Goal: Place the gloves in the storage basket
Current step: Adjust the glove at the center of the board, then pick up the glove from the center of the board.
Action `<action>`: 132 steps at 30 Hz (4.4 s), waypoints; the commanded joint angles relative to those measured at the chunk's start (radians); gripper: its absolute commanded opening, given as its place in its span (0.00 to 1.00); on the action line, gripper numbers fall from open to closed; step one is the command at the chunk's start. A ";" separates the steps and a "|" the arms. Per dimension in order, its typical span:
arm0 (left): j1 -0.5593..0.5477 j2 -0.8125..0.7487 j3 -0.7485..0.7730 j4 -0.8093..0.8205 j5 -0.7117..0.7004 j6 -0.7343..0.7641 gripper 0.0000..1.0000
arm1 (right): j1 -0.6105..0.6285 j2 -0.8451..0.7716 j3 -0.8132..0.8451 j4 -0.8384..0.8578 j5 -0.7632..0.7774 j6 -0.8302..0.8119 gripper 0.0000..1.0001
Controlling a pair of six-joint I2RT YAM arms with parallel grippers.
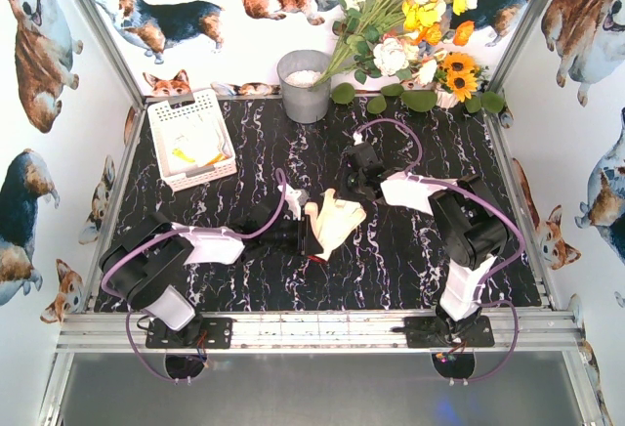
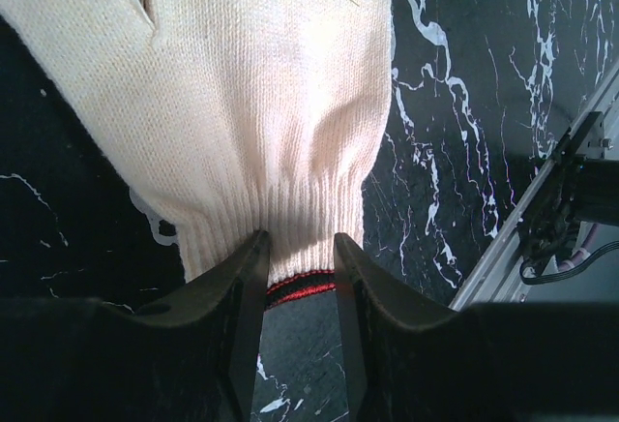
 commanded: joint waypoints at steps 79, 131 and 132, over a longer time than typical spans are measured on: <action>0.222 -0.043 -0.049 0.071 0.111 -0.209 0.51 | 0.329 -0.366 -0.525 0.173 0.125 0.688 0.00; 0.144 -0.021 -0.233 0.600 0.061 -0.774 0.00 | 0.232 -0.437 -0.656 0.580 0.035 0.814 0.63; 0.144 -0.024 -0.240 0.601 0.057 -0.779 0.00 | 0.231 -0.426 -0.658 0.595 0.041 0.822 0.63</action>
